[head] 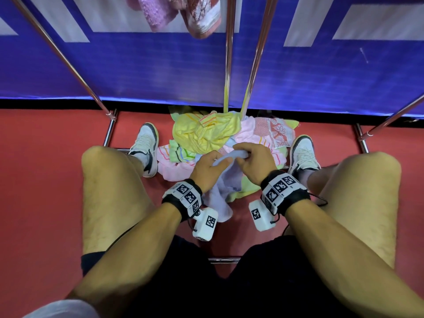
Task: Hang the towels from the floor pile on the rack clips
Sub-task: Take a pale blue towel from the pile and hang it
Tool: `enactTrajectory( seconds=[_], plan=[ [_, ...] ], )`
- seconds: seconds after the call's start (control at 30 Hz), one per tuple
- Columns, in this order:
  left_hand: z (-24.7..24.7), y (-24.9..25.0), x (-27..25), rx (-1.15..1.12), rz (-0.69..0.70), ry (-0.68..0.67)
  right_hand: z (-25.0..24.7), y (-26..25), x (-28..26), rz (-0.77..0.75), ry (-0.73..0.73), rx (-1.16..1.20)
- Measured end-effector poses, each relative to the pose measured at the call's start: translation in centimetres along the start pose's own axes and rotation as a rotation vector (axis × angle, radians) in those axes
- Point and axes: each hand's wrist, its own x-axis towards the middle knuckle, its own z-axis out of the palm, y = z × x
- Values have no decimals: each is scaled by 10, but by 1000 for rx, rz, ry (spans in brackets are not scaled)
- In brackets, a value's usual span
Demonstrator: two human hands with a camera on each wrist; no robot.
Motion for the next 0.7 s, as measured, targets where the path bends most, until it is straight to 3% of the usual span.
enactTrajectory(
  seconds=[0.2,0.43,0.7],
  plan=[
    [-1,-3,-1,197,40,-85,-4,2,1,-1,108,-21],
    [-15,-8,6,281,-12,67,-11,11,7,-10,148,-68],
    [-35,-21,17,290,-91,120,-29,21,11,180,145,-169]
  ],
)
